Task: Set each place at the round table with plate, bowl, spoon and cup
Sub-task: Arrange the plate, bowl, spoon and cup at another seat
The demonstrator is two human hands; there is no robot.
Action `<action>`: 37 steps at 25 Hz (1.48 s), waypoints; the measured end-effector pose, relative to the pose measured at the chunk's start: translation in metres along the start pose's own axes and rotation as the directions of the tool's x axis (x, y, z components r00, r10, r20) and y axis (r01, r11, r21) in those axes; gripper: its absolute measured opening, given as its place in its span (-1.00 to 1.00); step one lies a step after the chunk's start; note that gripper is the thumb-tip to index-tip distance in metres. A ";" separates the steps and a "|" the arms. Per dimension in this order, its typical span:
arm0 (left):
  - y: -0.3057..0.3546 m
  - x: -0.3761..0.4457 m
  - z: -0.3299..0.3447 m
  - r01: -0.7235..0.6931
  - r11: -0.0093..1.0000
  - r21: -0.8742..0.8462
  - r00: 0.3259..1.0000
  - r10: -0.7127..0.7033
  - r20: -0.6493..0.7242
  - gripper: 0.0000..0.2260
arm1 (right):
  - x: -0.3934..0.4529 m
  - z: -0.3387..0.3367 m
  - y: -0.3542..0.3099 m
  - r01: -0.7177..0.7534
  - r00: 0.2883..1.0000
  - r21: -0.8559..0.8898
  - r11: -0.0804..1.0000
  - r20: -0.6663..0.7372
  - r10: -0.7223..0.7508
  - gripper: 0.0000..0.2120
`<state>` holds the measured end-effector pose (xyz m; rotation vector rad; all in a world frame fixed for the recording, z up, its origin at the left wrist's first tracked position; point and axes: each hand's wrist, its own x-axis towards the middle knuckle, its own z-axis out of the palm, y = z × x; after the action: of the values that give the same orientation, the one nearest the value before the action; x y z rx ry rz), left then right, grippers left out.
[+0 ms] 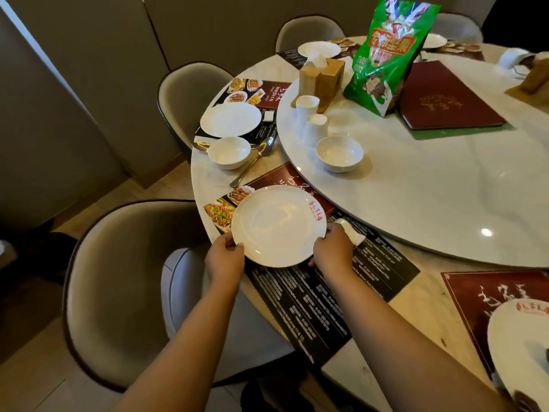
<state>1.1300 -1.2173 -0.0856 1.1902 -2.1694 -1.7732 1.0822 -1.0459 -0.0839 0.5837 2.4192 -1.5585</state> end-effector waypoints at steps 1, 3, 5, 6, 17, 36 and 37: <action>0.005 0.010 -0.001 -0.005 1.000 0.010 1.000 0.005 0.005 -0.62 | 0.006 0.006 -0.007 0.005 1.000 -0.009 1.000 -0.007 -0.005 -0.64; 0.010 0.028 -0.003 -0.006 0.999 0.032 1.000 0.006 0.015 -0.63 | 0.016 0.018 -0.018 0.000 1.000 -0.020 1.000 -0.015 0.000 -0.63; 0.012 0.040 -0.005 -0.001 0.999 0.047 1.000 0.000 0.026 -0.62 | 0.023 0.026 -0.023 -0.016 1.000 -0.032 0.999 -0.017 0.016 -0.63; 0.012 0.046 -0.006 -0.002 0.999 0.050 0.999 0.001 0.036 -0.62 | 0.025 0.030 -0.025 -0.026 1.000 -0.041 0.999 -0.017 0.025 -0.64; 0.025 0.059 -0.005 -0.230 0.952 0.203 0.973 0.229 0.033 -0.59 | 0.022 0.033 -0.031 0.002 0.991 -0.098 0.995 -0.134 -0.015 -0.68; 0.138 0.093 0.182 -0.307 0.950 0.051 0.853 0.251 0.458 -0.64 | 0.173 -0.040 -0.078 0.052 0.950 0.264 0.963 -0.311 0.034 -0.50; 0.137 0.093 0.181 -0.306 0.951 0.041 0.862 0.258 0.436 -0.64 | 0.169 -0.040 -0.078 0.057 0.948 0.267 0.962 -0.316 0.031 -0.52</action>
<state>0.9027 -1.1293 -0.0609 0.4777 -2.5396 -1.9390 0.8983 -1.0012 -0.0664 0.9382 2.4410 -1.9566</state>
